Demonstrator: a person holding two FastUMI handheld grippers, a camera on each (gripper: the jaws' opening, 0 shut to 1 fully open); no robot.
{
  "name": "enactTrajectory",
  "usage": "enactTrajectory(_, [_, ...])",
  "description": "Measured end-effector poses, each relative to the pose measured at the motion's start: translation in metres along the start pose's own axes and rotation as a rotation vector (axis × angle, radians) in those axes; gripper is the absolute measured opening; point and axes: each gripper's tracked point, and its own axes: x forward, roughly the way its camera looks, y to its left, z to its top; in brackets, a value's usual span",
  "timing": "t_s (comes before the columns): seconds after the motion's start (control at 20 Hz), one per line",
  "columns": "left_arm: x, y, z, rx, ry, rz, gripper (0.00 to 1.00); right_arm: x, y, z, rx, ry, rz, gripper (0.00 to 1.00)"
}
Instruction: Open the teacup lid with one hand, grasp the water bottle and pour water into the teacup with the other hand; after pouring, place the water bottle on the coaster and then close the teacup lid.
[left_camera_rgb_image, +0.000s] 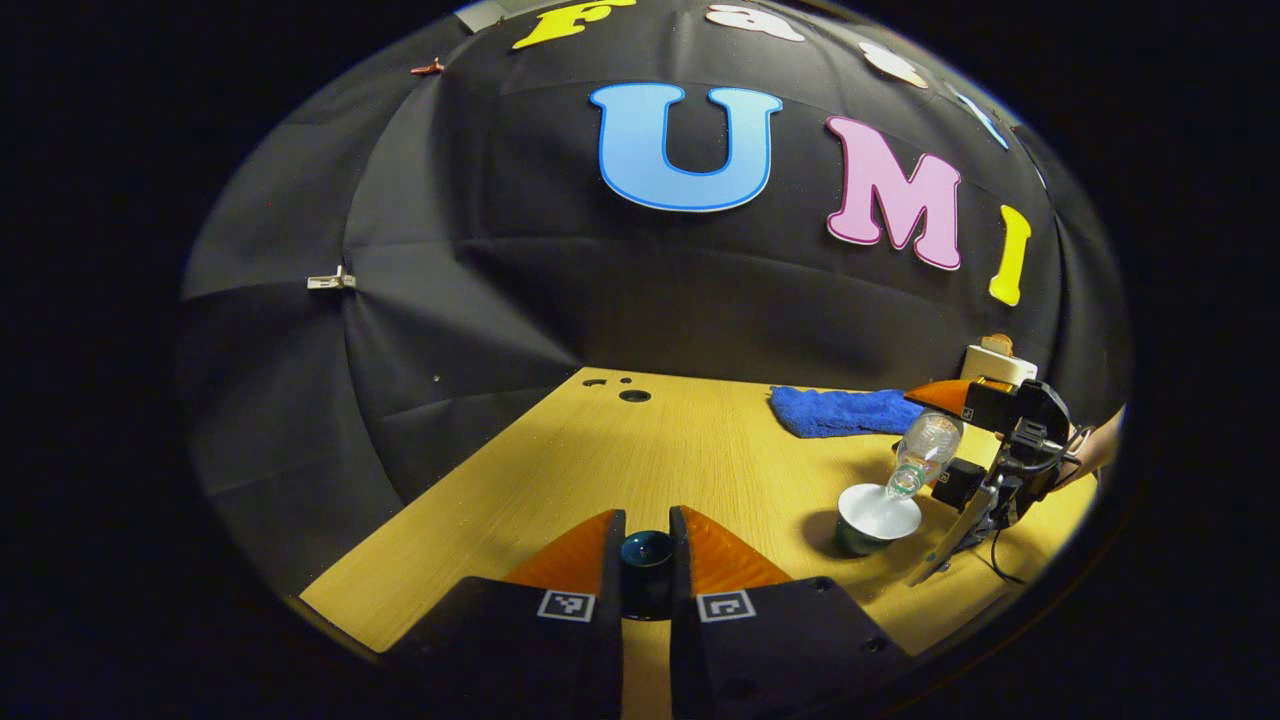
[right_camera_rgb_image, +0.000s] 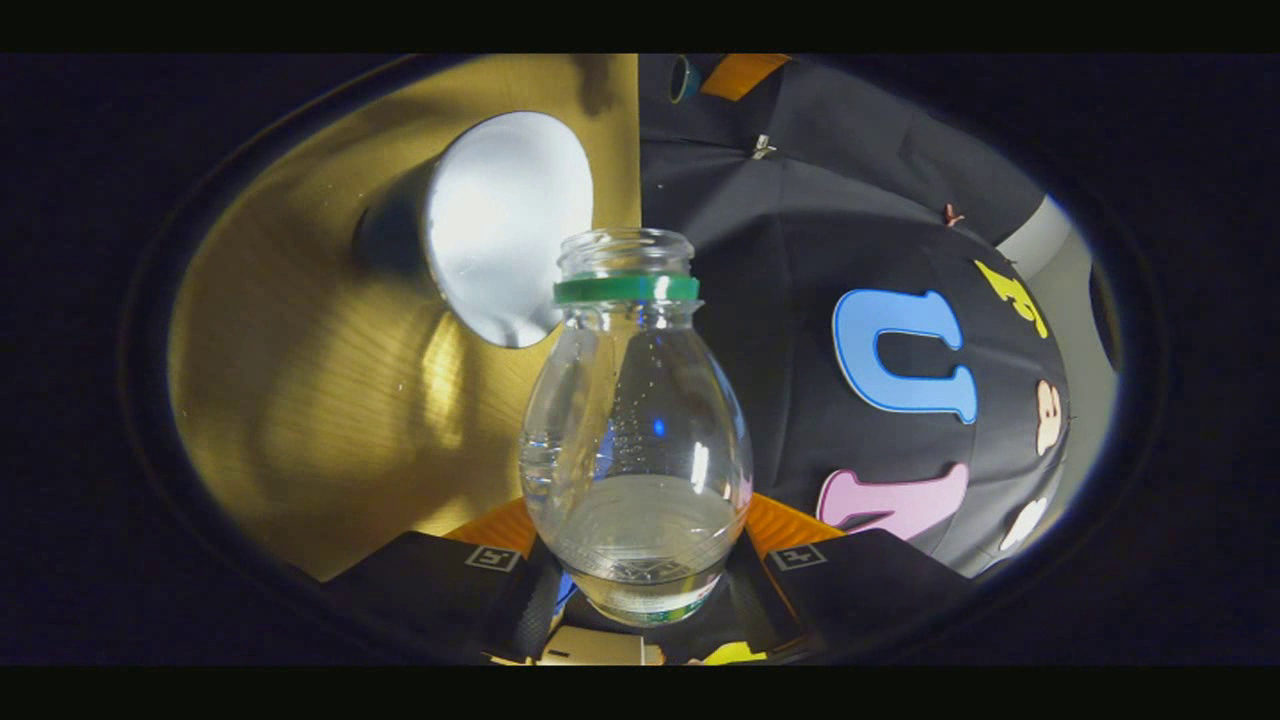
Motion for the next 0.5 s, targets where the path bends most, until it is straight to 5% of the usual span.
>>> enactTrajectory(0.5, [-0.004,-0.004,-0.002,-0.018,0.006,-0.01,0.23,0.01,-0.018,0.004,-0.128,-0.054,-0.082,0.74])
